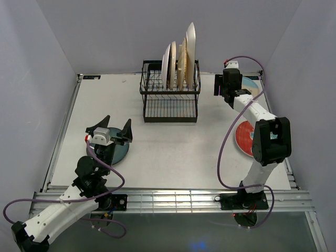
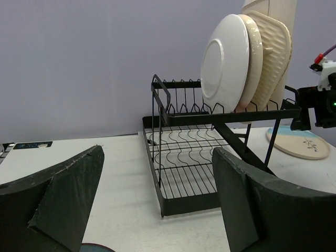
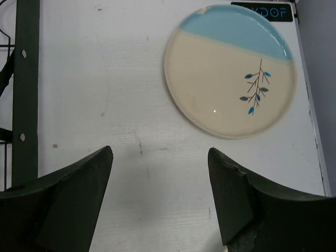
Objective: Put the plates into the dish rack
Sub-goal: Move the plate to the center of the board.
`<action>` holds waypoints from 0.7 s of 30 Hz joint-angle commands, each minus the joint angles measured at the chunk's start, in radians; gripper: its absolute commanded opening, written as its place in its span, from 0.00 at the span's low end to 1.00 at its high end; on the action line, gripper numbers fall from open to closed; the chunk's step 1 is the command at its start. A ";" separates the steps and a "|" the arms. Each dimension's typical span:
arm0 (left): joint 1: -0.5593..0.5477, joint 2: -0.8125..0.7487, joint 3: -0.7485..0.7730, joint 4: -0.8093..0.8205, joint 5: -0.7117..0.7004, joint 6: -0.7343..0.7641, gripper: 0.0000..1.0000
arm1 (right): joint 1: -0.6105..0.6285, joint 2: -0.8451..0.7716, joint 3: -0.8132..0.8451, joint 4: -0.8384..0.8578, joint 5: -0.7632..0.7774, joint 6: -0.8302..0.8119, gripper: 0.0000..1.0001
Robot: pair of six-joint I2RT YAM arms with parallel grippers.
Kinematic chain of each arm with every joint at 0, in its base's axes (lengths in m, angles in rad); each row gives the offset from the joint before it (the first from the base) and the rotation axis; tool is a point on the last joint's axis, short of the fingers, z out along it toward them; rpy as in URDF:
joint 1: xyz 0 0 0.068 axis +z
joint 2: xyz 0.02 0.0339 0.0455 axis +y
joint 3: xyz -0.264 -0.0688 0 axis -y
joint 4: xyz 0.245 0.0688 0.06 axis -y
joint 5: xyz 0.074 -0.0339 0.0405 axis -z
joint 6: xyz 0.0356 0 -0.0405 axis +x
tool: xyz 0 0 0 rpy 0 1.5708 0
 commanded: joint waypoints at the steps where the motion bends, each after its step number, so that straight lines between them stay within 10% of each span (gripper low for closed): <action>1: 0.004 -0.006 -0.003 -0.002 0.032 0.008 0.94 | -0.020 0.067 0.106 -0.011 -0.002 -0.122 0.79; 11: 0.004 0.012 -0.006 -0.007 0.051 0.010 0.94 | -0.092 0.242 0.229 -0.041 -0.070 -0.211 0.82; 21: 0.004 -0.003 -0.003 -0.018 0.055 0.008 0.94 | -0.089 0.129 0.157 -0.171 0.042 0.089 0.86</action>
